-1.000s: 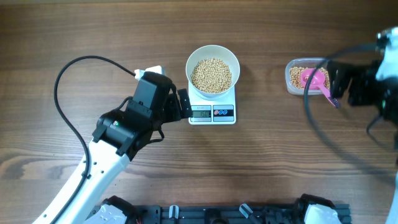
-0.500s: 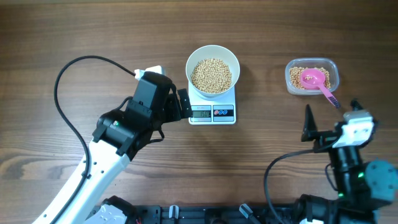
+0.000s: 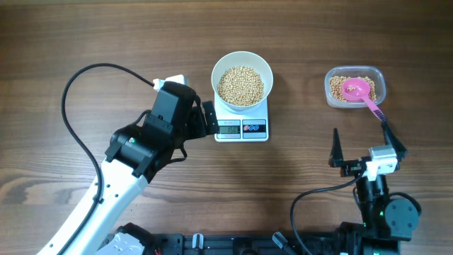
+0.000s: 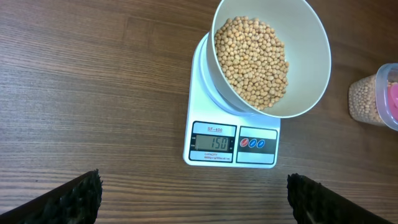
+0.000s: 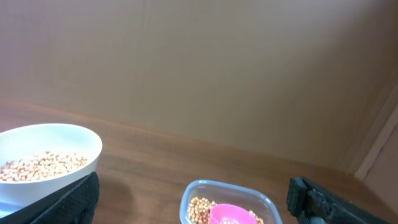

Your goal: Scoop item into bowl and weigh 150g on scale

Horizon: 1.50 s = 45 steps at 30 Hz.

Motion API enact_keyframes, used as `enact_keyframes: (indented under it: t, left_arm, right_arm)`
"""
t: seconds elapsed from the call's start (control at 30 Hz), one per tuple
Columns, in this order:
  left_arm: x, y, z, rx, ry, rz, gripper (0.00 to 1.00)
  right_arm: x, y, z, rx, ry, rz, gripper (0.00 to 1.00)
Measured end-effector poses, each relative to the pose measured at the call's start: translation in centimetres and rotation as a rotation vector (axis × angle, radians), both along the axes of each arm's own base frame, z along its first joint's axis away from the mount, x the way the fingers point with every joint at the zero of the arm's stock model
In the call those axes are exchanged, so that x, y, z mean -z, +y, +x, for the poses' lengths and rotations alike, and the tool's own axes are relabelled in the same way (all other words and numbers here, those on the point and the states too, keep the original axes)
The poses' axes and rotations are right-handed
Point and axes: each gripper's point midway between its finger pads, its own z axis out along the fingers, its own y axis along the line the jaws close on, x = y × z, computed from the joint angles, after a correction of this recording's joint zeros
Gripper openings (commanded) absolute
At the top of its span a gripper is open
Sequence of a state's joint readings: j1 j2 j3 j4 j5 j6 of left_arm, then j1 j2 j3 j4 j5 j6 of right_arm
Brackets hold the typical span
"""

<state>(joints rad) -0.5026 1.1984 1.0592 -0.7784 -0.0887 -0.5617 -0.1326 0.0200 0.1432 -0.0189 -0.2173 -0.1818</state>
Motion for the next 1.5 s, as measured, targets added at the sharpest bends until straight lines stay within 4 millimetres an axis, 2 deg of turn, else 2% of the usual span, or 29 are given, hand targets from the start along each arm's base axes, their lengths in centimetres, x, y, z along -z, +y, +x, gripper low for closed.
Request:
enact_keyframes:
  t: [0.33, 0.67, 0.93, 1.03, 1.2, 1.3, 1.5]
  left_arm:
    - [0.0, 0.0, 0.0, 0.000, 0.000, 0.000, 1.00]
    - [0.0, 0.0, 0.0, 0.000, 0.000, 0.000, 1.00]
    - [0.0, 0.0, 0.0, 0.000, 0.000, 0.000, 1.00]
    - [0.0, 0.0, 0.0, 0.000, 0.000, 0.000, 1.00]
    - [0.0, 0.0, 0.0, 0.000, 0.000, 0.000, 1.00]
    - [0.0, 0.0, 0.0, 0.000, 0.000, 0.000, 1.00]
    - [0.0, 0.0, 0.0, 0.000, 0.000, 0.000, 1.00]
  right_arm:
    - [0.7, 1.0, 0.5, -0.024, -0.062, -0.040, 1.00]
    - [1.8, -0.6, 0.9, 0.054, -0.058, 0.072, 1.00]
    - [4.9, -1.3, 1.2, 0.097, 0.069, 0.176, 1.00]
    - [5.8, -0.9, 1.2, 0.083, 0.111, 0.177, 1.00]
    - [6.0, 0.6, 1.2, 0.028, 0.114, 0.055, 1.00]
    - [6.0, 0.8, 1.2, 0.021, 0.111, 0.018, 1.00]
    - [6.0, 0.8, 1.2, 0.020, 0.115, 0.075, 1.00]
